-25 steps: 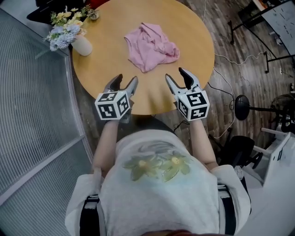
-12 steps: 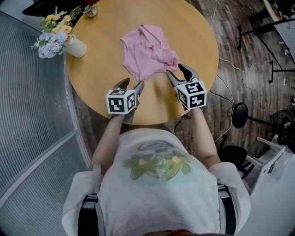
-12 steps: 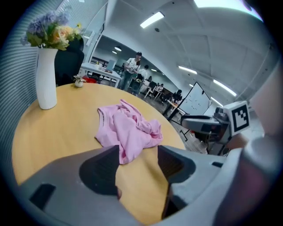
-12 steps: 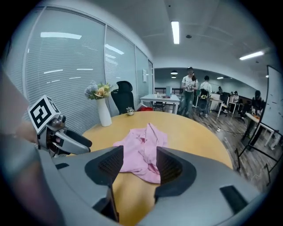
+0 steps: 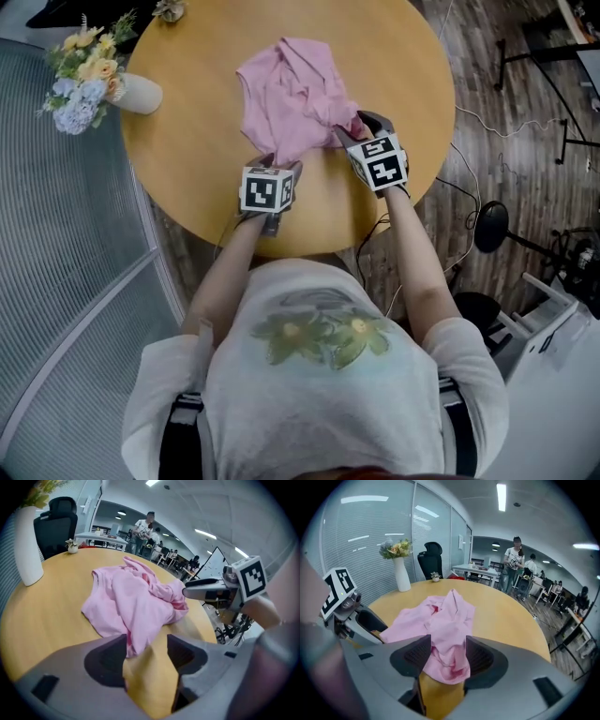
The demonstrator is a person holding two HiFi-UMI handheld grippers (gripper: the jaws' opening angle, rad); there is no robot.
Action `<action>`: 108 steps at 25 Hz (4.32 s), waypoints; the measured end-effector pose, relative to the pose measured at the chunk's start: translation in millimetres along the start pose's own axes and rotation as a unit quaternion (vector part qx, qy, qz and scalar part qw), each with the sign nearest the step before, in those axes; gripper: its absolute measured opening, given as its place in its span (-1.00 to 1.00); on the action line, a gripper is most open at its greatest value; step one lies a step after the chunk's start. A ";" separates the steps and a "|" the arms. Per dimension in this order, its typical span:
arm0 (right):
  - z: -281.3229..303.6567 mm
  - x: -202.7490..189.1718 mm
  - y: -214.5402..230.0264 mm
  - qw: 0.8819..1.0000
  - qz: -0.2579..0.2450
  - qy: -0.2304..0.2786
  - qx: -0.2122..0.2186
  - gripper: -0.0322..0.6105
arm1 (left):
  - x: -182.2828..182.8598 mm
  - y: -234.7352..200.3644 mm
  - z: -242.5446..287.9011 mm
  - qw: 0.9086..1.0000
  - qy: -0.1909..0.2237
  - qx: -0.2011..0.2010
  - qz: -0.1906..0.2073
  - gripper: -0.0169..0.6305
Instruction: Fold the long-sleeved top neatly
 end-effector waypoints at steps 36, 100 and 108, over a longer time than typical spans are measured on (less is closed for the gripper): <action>29.3 0.5 -164.8 0.968 0.091 0.006 0.235 -0.32 | 137.8 -97.3 41.7 0.975 -0.012 0.142 0.173 -0.31; -89.4 -140.2 -122.0 0.989 0.053 -0.104 0.095 -0.80 | -59.2 -64.0 -85.2 0.950 -0.090 0.018 0.299 -0.78; -67.4 49.6 82.7 0.990 0.059 0.069 -0.107 -0.81 | 198.8 -19.4 -87.4 0.908 0.126 0.126 0.379 -0.78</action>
Point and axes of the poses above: the fingertips, and each gripper's own axes: z forward along the fingers, y to its right, x out of its top, the point moved 8 cm from there along -z, backward along the fingers, and after that the axes turned 6 degrees about -z, right-handed, at the moved point
